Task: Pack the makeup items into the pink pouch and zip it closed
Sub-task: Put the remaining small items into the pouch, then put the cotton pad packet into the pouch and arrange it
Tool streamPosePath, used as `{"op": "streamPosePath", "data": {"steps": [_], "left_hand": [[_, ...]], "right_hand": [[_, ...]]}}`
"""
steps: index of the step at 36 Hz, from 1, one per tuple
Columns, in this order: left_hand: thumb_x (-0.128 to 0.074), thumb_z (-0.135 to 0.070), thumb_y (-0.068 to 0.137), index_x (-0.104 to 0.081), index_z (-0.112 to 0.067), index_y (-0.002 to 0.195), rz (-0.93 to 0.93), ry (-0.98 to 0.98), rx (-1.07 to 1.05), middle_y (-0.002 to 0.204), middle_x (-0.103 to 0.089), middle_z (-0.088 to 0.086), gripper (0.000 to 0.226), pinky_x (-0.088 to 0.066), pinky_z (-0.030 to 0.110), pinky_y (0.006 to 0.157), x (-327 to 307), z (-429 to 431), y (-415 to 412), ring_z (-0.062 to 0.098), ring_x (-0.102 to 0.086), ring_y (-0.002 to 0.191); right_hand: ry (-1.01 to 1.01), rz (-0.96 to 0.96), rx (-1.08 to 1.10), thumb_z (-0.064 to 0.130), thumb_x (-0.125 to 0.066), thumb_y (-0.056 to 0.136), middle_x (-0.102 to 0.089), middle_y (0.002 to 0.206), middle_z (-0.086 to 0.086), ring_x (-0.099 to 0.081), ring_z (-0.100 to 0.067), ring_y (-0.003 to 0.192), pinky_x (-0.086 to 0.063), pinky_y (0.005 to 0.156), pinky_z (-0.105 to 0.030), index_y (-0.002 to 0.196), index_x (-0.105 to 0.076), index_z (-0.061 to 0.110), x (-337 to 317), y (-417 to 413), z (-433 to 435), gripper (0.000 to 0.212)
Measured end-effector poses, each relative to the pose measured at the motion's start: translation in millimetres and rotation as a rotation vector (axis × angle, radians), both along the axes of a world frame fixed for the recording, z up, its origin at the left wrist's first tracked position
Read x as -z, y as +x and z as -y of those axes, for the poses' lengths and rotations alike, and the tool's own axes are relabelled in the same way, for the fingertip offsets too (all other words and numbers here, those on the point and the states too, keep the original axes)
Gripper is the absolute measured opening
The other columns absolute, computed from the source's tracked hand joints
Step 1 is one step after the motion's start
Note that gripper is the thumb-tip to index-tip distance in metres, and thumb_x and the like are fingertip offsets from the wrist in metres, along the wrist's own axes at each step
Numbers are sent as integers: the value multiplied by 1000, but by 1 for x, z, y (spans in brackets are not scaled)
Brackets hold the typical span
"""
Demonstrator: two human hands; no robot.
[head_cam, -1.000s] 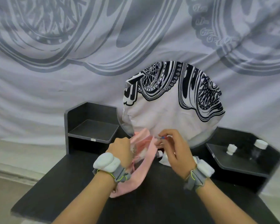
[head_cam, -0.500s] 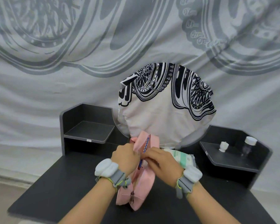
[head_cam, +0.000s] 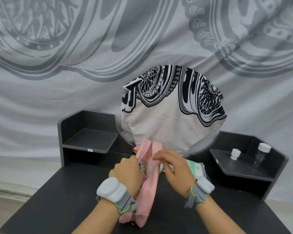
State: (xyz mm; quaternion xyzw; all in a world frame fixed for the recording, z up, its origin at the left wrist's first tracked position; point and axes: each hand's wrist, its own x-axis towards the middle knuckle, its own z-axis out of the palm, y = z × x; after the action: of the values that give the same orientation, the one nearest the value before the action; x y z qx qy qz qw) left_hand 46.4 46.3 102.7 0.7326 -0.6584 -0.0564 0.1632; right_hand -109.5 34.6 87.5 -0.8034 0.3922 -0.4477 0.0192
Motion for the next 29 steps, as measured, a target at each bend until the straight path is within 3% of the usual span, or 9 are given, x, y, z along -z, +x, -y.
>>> {"op": "streamPosePath", "data": {"steps": [3,6,10,13,15,18,22,25,29], "left_hand": [[-45,-30,93,-53,-19,116,-32,8,13,111,-62,5,27,-40,32,71,-2,0,3,26,-62,100],[-48,-33,93,-51,-18,116,-43,24,30,109,-62,4,28,-42,30,70,2,1,2,23,-63,97],[-46,-29,95,-40,-14,134,-47,-2,35,117,-62,6,42,-50,32,77,7,5,-2,24,-64,101],[-40,-27,97,-14,-17,151,-56,-6,60,126,-58,8,61,-49,37,85,10,6,-5,29,-60,111],[-37,-25,96,-8,-27,151,-71,-16,81,125,-58,8,62,-46,37,84,8,6,-7,32,-59,111],[-35,-18,93,-24,-39,143,-89,10,123,123,-57,6,55,-44,37,84,2,12,-11,32,-58,110],[-41,-27,91,-57,-32,125,-177,122,255,132,-55,5,38,-45,36,100,-12,38,-10,32,-55,119],[-45,-22,90,-63,-18,123,-175,191,301,134,-57,8,37,-43,32,104,-16,62,-11,29,-53,124],[-48,-20,91,-63,-11,120,-229,228,314,129,-60,12,34,-44,30,100,-17,78,-12,30,-55,120]], "right_hand": [[4,134,172,2,-38,78,-66,96,3,-61,-7,95,-46,88,-19,91,-69,15,4,-24,16,36],[129,158,423,-14,-44,76,-67,99,-3,-63,-21,96,-43,87,-22,94,-69,14,19,-52,39,41],[442,-65,579,-11,-48,78,-59,123,-8,-53,-26,119,-32,94,-18,115,-62,10,40,-70,60,45],[523,-202,537,-10,-50,74,-51,135,-11,-47,-27,129,-30,107,-25,122,-56,7,57,-74,70,51],[537,-257,539,-8,-51,74,-46,142,-10,-42,-26,133,-27,111,-26,126,-54,8,65,-74,74,55],[523,-323,560,-1,-52,75,-39,148,-7,-37,-25,137,-24,114,-28,134,-48,12,73,-74,80,60],[535,-430,635,9,-55,77,-26,154,-1,-23,-18,144,-13,118,-33,144,-29,19,72,-77,89,73],[562,-488,689,14,-59,76,-25,154,1,-22,-17,143,-12,119,-38,146,-23,22,67,-79,97,79],[621,-545,709,17,-59,76,-26,153,-1,-26,-23,141,-23,116,-39,147,-19,21,66,-86,103,81]]}}
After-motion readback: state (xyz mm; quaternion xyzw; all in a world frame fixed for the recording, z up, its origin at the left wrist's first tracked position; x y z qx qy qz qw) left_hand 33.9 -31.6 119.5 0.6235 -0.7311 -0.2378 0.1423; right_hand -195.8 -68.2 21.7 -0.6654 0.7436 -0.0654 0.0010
